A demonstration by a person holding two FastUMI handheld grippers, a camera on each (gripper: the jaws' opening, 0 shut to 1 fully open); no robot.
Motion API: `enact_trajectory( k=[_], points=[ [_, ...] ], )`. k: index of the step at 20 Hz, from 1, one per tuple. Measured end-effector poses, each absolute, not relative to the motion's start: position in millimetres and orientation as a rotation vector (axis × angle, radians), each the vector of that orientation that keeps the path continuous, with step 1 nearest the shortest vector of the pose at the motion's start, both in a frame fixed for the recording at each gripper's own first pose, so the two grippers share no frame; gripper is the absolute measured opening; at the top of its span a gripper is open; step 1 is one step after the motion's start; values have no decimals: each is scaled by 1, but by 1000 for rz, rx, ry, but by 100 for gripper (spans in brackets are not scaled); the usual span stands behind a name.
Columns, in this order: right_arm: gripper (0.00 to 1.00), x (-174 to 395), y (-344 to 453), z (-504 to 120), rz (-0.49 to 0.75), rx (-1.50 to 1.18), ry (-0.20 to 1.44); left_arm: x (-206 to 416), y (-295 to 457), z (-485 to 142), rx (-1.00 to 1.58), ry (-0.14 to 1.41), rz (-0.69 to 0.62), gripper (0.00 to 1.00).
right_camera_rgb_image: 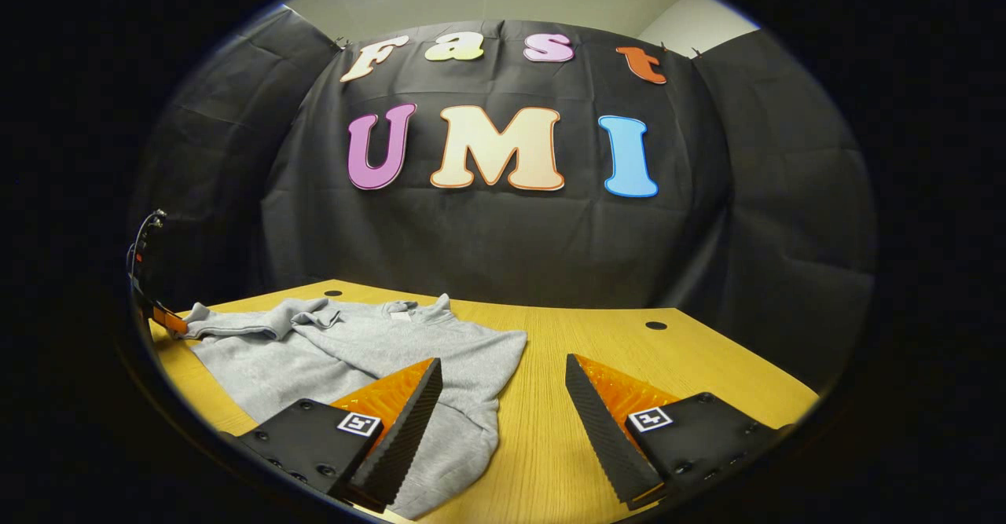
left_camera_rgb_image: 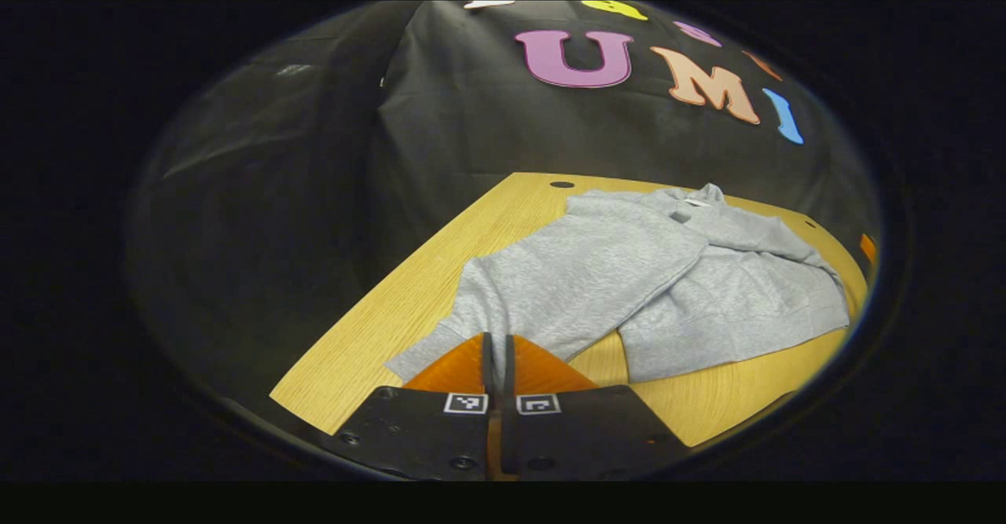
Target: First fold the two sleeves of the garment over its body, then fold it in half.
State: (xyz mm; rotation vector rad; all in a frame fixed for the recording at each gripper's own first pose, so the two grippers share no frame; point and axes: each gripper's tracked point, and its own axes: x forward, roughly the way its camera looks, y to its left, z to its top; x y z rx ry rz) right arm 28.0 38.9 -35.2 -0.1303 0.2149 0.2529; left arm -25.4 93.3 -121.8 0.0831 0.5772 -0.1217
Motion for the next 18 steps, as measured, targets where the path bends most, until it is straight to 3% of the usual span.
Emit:
enact_trajectory(
  k=[11, 18],
  points=[
    [98, 24, 45, -35, 277, -116, 225, -14, 58, -78, 146, 506, -165, 0],
    [98, 21, 47, -32, 298, -95, 236, 8, -38, -36, 116, 412, -346, 0]
  ],
)
